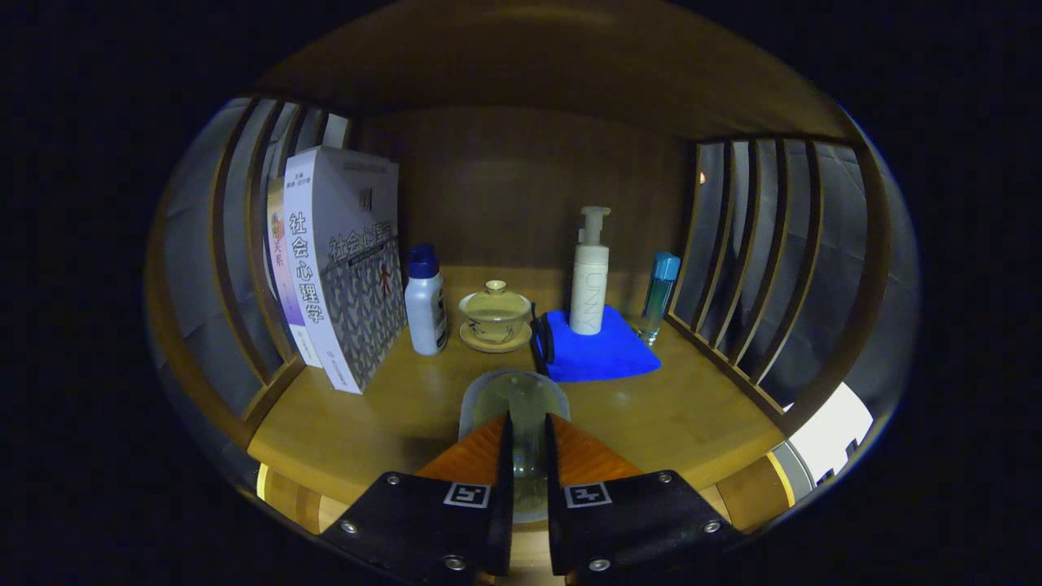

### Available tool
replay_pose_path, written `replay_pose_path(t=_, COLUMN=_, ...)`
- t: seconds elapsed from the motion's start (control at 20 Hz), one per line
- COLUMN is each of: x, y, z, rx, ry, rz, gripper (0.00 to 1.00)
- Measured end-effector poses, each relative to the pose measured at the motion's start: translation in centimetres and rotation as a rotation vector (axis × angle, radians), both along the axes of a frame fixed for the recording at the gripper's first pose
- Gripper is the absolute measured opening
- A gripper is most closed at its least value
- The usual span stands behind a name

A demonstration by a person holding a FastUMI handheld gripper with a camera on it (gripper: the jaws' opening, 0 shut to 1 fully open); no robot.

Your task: Pull open the drawer, take out the items inside it, and place them on the countertop above the cabinet.

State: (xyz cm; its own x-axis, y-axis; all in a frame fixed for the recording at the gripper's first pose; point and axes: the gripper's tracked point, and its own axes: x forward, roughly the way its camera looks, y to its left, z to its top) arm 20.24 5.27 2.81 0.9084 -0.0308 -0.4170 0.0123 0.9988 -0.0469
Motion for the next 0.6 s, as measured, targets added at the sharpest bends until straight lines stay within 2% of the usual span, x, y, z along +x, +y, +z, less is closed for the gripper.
replay_pose_path(t=0.25, x=0.4, y=-0.9, z=-1.9, rx=-0.043, ry=0.046, rz=0.009, gripper=0.25)
replay_pose_path(t=0.35, x=0.0, y=-0.6, z=-1.4, rx=-0.012, ry=0.021, rz=0.018, gripper=0.54)
replay_pose_path(t=0.5, x=-0.6, y=-0.9, z=1.4, rx=0.029, ry=-0.091, rz=0.019, gripper=0.97)
replay_pose_path(t=0.6, x=-2.0, y=-1.2, z=3.7, rx=0.024, ry=-0.156, rz=0.028, gripper=0.96)
